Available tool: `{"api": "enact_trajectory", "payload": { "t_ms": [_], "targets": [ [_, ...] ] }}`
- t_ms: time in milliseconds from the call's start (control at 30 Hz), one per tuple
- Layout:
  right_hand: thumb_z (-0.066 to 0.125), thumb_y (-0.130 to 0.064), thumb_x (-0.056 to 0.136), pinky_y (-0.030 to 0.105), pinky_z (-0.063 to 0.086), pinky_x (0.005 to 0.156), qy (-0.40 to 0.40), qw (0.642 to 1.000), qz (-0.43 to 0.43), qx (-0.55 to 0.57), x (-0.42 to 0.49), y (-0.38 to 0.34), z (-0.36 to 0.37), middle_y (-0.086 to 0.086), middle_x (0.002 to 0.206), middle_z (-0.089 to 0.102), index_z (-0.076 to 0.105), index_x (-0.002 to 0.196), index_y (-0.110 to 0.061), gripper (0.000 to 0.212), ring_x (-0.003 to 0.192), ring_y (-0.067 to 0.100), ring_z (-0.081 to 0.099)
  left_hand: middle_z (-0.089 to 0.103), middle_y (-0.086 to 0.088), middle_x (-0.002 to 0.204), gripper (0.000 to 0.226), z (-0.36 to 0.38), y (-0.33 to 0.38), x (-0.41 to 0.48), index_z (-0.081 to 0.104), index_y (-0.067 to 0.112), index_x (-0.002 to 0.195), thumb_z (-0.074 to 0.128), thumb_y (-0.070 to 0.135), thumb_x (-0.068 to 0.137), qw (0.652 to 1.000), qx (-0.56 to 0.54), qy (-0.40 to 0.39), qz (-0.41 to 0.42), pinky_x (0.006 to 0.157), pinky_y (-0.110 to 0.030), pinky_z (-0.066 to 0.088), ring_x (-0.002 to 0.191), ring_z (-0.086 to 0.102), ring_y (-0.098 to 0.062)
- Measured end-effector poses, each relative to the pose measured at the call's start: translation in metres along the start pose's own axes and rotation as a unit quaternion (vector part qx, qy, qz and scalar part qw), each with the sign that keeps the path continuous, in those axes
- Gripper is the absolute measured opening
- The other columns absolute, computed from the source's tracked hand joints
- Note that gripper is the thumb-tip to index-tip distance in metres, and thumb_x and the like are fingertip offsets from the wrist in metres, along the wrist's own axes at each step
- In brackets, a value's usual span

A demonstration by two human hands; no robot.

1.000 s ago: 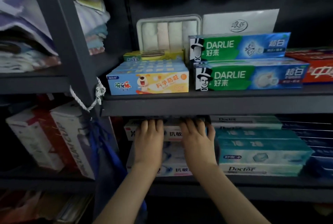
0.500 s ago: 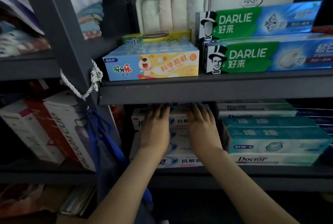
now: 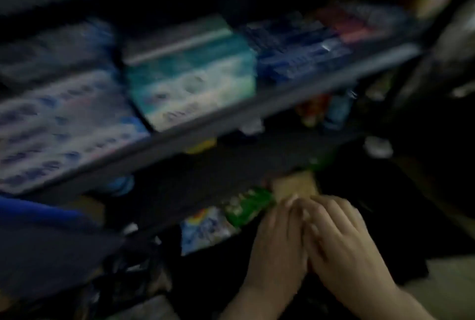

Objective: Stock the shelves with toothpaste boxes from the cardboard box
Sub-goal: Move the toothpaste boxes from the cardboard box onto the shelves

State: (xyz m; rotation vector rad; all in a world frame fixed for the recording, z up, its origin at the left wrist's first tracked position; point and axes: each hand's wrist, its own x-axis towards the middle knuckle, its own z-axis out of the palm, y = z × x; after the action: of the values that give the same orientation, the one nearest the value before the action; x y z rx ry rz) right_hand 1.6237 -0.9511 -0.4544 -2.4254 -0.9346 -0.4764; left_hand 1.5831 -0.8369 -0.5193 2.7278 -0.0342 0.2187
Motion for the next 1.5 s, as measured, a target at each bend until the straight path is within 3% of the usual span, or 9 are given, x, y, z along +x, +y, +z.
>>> {"api": "enact_trajectory", "payload": {
  "t_ms": [300,433,567,767,933,1033,1200,1300,1500],
  "targets": [
    [0.059,-0.019,0.085,0.036,0.045,0.087,-0.120,0.937,0.305,-0.118,-0.247,0.177,-0.043,0.009,0.107,0.065,0.062,0.113,-0.007,0.030,0.101,0.029,0.060,0.059,-0.014,0.127,0.045,0.179,0.182,0.006,0.056,0.003,0.126,0.058,0.024,0.087,0.964,-0.025,-0.219,0.150,0.091,-0.038,0.050,0.114,0.059,-0.029],
    [0.072,-0.017,0.079,0.038,0.048,0.090,-0.199,0.834,0.502,-0.114,-0.393,0.217,-0.046,0.009,0.116,0.063,0.059,0.122,-0.008,0.045,0.108,0.027,0.058,0.061,-0.016,0.122,0.042,0.277,0.254,-0.040,0.058,0.000,0.122,0.055,0.023,0.087,0.923,-0.039,-0.320,0.208,0.087,-0.037,0.052,0.109,0.061,-0.030],
    [0.059,-0.021,0.089,0.034,0.041,0.095,-0.274,0.709,0.647,-0.056,-0.535,0.233,-0.017,0.007,0.129,0.052,0.045,0.133,-0.013,0.047,0.116,0.024,0.049,0.039,-0.011,0.146,0.051,0.370,0.290,-0.094,0.034,0.005,0.144,0.048,0.022,0.098,0.869,-0.019,-0.423,0.257,0.106,-0.035,0.034,0.132,0.039,-0.025],
    [0.046,-0.017,0.095,0.038,0.039,0.094,-0.303,0.580,0.751,0.089,-0.647,0.230,0.102,0.011,0.129,0.047,0.040,0.130,-0.013,0.036,0.116,0.030,0.047,0.016,-0.009,0.157,0.067,0.502,0.270,-0.171,0.013,0.014,0.151,0.050,0.022,0.095,0.794,0.150,-0.520,0.276,0.114,-0.037,0.021,0.141,0.023,-0.025],
    [0.061,-0.024,0.087,0.039,0.020,0.114,-0.297,0.566,0.760,0.120,-0.670,0.254,0.195,0.011,0.151,0.025,0.013,0.148,-0.013,0.078,0.140,0.027,0.023,-0.002,-0.014,0.159,0.075,0.556,0.227,-0.202,-0.002,0.013,0.152,0.046,0.026,0.096,0.722,0.258,-0.562,0.309,0.118,-0.043,0.005,0.146,0.002,-0.029],
    [0.068,-0.035,0.082,0.043,0.023,0.111,-0.359,0.547,0.743,0.142,-0.676,0.263,0.219,0.011,0.152,0.024,0.009,0.150,-0.016,0.092,0.139,0.030,0.023,-0.006,-0.015,0.159,0.075,0.565,0.216,-0.207,-0.005,0.013,0.152,0.044,0.027,0.097,0.705,0.266,-0.580,0.309,0.117,-0.042,0.002,0.147,-0.003,-0.028],
    [0.065,-0.032,0.084,0.043,0.023,0.106,-0.425,0.577,0.696,0.055,-0.670,0.265,0.202,0.007,0.143,0.032,0.040,0.139,-0.015,0.063,0.133,0.026,0.025,-0.003,-0.016,0.159,0.075,0.551,0.222,-0.205,-0.002,0.015,0.152,0.046,0.020,0.096,0.709,0.265,-0.574,0.311,0.117,-0.043,0.005,0.146,0.000,-0.029],
    [0.061,-0.030,0.088,0.047,0.027,0.105,-0.465,0.560,0.683,0.062,-0.659,0.259,0.170,0.009,0.140,0.035,0.044,0.136,-0.014,0.054,0.131,0.026,0.026,0.001,-0.016,0.159,0.070,0.520,0.240,-0.198,0.004,0.014,0.152,0.046,0.017,0.096,0.726,0.239,-0.561,0.318,0.118,-0.043,0.008,0.146,0.003,-0.029],
    [0.065,-0.029,0.082,0.029,0.045,0.081,-0.312,0.585,0.719,0.209,-0.585,0.215,0.037,0.008,0.124,0.054,0.050,0.122,-0.018,0.044,0.107,0.022,0.052,0.005,-0.012,0.160,0.067,0.394,0.276,-0.163,0.006,0.014,0.153,0.044,0.023,0.098,0.713,0.235,-0.509,0.421,0.118,-0.043,0.003,0.147,0.005,-0.026]
  ]
}}
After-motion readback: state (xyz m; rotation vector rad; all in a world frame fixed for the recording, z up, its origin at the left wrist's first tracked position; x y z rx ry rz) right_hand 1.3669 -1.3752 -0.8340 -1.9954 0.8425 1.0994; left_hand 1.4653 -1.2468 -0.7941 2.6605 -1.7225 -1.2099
